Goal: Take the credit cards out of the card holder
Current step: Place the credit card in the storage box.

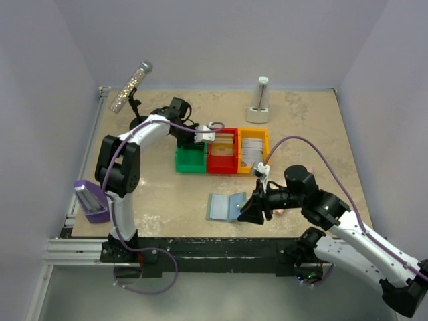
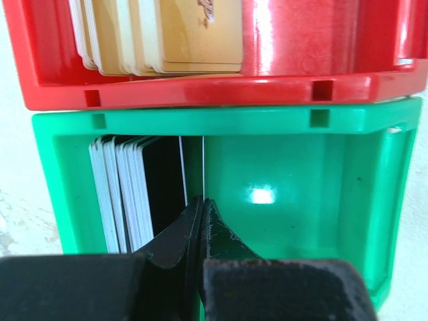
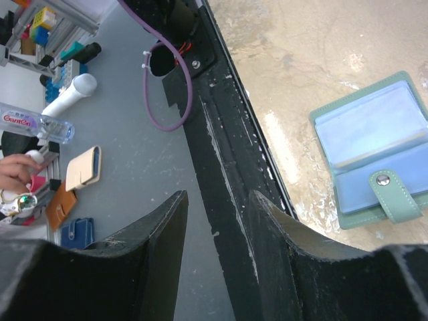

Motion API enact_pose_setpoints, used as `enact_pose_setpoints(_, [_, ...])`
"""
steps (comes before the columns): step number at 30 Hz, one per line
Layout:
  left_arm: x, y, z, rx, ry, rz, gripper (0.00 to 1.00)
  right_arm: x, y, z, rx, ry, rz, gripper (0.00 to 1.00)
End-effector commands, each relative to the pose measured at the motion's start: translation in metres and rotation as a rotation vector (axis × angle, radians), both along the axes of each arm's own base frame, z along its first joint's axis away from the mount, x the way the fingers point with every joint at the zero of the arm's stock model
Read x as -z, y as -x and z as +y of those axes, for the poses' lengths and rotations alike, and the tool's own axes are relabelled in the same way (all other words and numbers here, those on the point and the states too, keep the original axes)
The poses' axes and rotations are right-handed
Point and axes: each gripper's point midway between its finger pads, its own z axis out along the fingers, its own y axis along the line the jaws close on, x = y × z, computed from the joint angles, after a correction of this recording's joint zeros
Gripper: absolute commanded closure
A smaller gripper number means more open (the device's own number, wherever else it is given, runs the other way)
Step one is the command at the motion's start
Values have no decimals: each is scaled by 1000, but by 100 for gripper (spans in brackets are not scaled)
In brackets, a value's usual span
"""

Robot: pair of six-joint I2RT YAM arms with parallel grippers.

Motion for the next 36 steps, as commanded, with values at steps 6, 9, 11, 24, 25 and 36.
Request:
enact_pose_setpoints(6, [-6,15,1,38,40,37,100,-20,-1,5,-16,-57,-45,53])
enact_pose_setpoints(9, [-4,12,0,34,37,37,100,-19,-1,4,-13,-55,-45,53])
enact_pose_setpoints(11, [-6,9,-1,31,38,31,100,-19,0,3,-12,-55,-47,53])
enact_pose_setpoints(24, [-8,0,-6,8,63,41,100,-16,-2,6,-21,-48,-40,53])
enact_pose_setpoints(25, [-7,-2,-5,1,56,36,100,-16,-2,6,-22,-48,-40,53])
enact_pose_setpoints(36, [-20,-9,-3,-32,56,-3,88,-16,-2,7,-30,-50,-41,53])
